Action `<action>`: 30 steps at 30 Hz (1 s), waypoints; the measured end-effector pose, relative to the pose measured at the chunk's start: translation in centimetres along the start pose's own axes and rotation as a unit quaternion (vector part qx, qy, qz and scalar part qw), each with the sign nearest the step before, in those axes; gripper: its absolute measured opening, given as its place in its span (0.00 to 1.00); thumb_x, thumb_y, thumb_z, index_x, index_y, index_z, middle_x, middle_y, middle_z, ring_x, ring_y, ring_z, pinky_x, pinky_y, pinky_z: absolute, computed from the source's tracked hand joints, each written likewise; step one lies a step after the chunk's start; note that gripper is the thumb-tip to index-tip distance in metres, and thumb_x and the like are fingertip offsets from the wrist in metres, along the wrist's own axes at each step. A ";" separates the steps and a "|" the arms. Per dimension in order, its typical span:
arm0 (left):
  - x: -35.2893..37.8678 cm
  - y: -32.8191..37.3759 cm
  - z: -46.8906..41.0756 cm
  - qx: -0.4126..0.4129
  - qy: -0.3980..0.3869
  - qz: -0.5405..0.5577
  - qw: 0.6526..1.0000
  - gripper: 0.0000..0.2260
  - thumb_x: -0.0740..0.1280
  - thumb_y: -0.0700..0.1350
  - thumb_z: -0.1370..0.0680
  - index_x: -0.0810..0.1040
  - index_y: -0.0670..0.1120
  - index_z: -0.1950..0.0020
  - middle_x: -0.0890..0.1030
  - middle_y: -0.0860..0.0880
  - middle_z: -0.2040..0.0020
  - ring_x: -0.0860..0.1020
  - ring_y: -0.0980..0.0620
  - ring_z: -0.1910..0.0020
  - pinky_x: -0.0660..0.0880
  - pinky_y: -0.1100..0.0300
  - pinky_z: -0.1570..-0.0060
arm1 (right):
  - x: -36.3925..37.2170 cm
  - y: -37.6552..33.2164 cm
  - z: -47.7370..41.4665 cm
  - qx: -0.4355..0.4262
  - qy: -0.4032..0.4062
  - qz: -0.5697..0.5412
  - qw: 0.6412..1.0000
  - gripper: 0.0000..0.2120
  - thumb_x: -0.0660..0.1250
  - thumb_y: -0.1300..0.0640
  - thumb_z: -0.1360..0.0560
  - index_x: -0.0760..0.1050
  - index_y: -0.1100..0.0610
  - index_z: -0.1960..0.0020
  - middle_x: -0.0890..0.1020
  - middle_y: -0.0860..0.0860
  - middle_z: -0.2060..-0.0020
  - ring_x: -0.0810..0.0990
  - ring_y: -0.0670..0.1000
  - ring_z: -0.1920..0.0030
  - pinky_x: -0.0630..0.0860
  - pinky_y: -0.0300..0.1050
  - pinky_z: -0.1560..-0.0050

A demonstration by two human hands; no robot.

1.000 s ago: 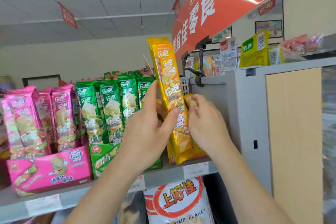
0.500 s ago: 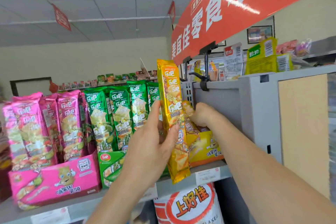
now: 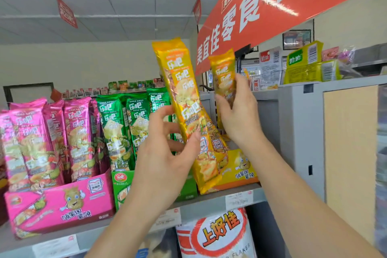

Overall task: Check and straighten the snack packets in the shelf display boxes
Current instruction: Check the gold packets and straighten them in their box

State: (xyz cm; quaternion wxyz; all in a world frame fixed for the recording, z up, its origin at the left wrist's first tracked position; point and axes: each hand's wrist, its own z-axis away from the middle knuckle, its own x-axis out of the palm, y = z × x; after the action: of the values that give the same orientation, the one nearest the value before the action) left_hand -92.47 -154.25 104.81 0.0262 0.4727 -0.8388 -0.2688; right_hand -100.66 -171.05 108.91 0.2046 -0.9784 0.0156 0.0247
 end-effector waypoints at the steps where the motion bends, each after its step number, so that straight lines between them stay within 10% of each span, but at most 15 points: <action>1: 0.0 0.5 -0.2 0.004 0.012 0.028 1.000 0.18 0.68 0.61 0.29 0.63 0.70 0.45 0.79 0.62 0.52 0.82 0.58 0.62 0.78 0.61 0.70 | -0.5 -0.8 0.3 -0.030 0.034 -0.036 0.998 0.19 0.65 0.58 0.22 0.66 0.58 0.33 0.77 0.51 0.44 0.76 0.50 0.46 0.71 0.37 0.49; 5: 0.4 2.8 -1.7 0.074 0.079 0.029 0.994 0.20 0.71 0.53 0.27 0.62 0.69 0.46 0.79 0.61 0.50 0.82 0.57 0.63 0.76 0.66 0.68 | -2.6 -3.5 1.3 -0.113 0.149 -0.112 0.976 0.25 0.62 0.51 0.20 0.58 0.59 0.27 0.74 0.58 0.37 0.75 0.56 0.38 0.75 0.56 0.40; 9: 1.8 3.9 -4.4 0.107 0.102 -0.024 0.989 0.22 0.71 0.51 0.26 0.60 0.57 0.40 0.78 0.58 0.52 0.82 0.57 0.64 0.80 0.51 0.61 | -5.6 -4.9 2.9 -0.122 0.164 -0.139 0.969 0.25 0.61 0.49 0.20 0.58 0.58 0.28 0.73 0.59 0.37 0.74 0.59 0.37 0.73 0.63 0.40; 14: 5.5 2.8 -8.8 0.043 0.041 -0.073 0.996 0.23 0.72 0.48 0.26 0.62 0.51 0.39 0.77 0.61 0.59 0.82 0.49 0.59 0.76 0.54 0.58 | -9.3 -4.3 6.7 -0.010 0.124 -0.195 0.973 0.22 0.64 0.55 0.22 0.65 0.62 0.32 0.78 0.45 0.45 0.79 0.47 0.45 0.77 0.52 0.44; 18: 9.0 0.2 -10.5 -0.039 -0.092 -0.143 0.985 0.21 0.74 0.53 0.27 0.68 0.49 0.42 0.78 0.55 0.58 0.79 0.47 0.53 0.73 0.54 0.57 | -11.7 -3.4 9.2 0.006 0.112 -0.223 0.968 0.14 0.65 0.54 0.23 0.69 0.46 0.38 0.80 0.40 0.51 0.79 0.41 0.51 0.75 0.35 0.52; 25: 12.0 -3.0 -10.6 -0.121 -0.184 -0.286 0.933 0.17 0.73 0.59 0.28 0.73 0.49 0.53 0.80 0.50 0.56 0.79 0.45 0.52 0.76 0.52 0.55 | -12.7 -2.3 11.9 0.056 0.045 -0.256 0.964 0.17 0.66 0.47 0.25 0.72 0.44 0.37 0.82 0.44 0.46 0.82 0.44 0.48 0.78 0.36 0.51; 30: 13.2 -3.3 -9.8 -0.125 -0.208 -0.369 0.897 0.25 0.71 0.55 0.26 0.65 0.44 0.38 0.80 0.43 0.49 0.78 0.39 0.48 0.76 0.47 0.54 | -12.0 -0.9 13.9 0.128 -0.058 -0.215 0.966 0.19 0.66 0.40 0.27 0.71 0.41 0.37 0.84 0.43 0.49 0.83 0.44 0.51 0.81 0.46 0.53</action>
State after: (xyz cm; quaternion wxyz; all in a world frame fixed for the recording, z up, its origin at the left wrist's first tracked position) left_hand -94.29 -170.42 108.85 -0.1910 0.6746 -0.5498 -0.4540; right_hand -113.20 -164.40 97.19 0.3291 -0.9214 -0.2039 0.0345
